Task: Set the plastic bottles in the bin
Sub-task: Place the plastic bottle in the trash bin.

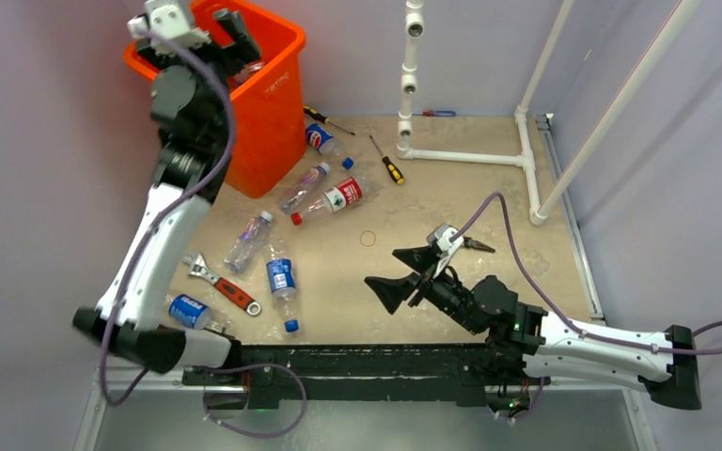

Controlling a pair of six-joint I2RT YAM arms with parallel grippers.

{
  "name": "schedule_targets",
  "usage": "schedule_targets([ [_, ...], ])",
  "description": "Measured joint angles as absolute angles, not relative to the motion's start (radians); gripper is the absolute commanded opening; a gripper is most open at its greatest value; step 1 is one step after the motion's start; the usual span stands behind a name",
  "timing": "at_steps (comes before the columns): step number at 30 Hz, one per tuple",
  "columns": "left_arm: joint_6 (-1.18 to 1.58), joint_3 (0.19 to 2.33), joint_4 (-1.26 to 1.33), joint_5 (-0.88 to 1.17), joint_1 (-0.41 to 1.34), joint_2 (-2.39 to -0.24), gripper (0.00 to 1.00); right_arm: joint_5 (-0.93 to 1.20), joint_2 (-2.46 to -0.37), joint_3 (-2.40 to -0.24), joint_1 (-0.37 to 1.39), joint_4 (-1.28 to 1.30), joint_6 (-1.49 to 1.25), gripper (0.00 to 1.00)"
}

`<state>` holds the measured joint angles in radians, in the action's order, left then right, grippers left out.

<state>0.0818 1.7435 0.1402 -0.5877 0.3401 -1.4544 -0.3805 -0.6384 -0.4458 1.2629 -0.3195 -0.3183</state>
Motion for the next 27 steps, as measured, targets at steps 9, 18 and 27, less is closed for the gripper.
schedule_targets([
  [9,0.342,1.398,-0.150,-0.394,0.416,-1.071,0.99,-0.496,-0.817,-0.497,1.262,-0.282,-0.414,0.99],
  [18,0.628,0.818,-0.459,-0.315,0.428,-1.009,0.99,-0.447,-1.114,-0.562,1.218,-0.247,-0.485,0.98],
  [27,0.784,0.744,-0.556,-0.359,0.428,-0.913,0.99,-0.334,-1.158,-0.562,1.166,-0.270,-0.516,0.98],
])
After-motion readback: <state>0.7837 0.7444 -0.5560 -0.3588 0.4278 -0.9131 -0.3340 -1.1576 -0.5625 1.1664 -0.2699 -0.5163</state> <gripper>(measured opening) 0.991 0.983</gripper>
